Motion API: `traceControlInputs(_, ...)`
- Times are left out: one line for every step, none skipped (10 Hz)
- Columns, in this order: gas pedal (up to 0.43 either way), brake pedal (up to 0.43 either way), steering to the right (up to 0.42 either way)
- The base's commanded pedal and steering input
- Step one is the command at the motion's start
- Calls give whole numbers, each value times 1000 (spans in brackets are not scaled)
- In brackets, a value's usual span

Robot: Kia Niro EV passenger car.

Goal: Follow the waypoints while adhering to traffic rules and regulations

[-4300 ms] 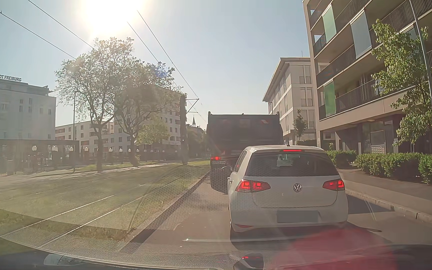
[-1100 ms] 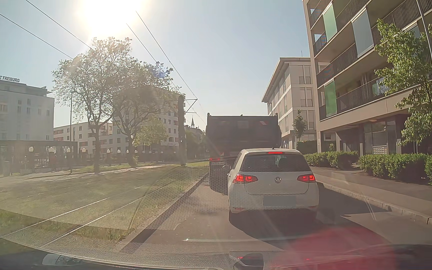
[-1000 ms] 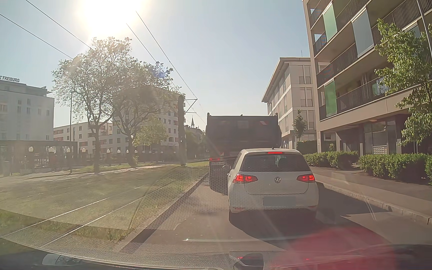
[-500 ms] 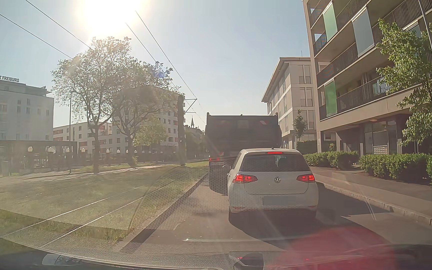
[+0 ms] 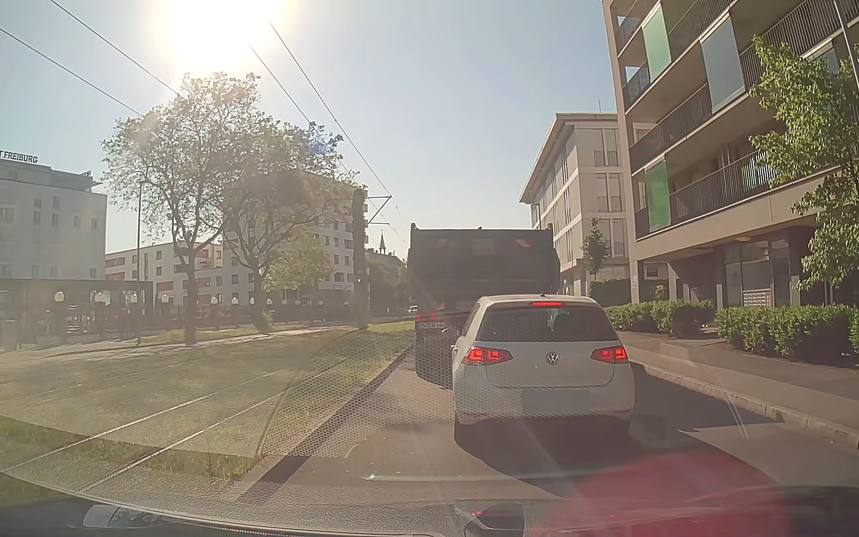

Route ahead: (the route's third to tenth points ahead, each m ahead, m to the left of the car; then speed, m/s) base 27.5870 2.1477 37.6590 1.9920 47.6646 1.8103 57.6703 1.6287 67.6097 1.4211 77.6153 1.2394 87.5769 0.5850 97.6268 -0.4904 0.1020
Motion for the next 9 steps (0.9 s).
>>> traceControlInputs(0,122,32)
traceControlInputs(0,128,32)
traceControlInputs(0,128,32)
traceControlInputs(0,122,33)
traceControlInputs(0,128,32)
traceControlInputs(0,128,32)
traceControlInputs(0,128,32)
traceControlInputs(0,128,32)
traceControlInputs(0,134,32)
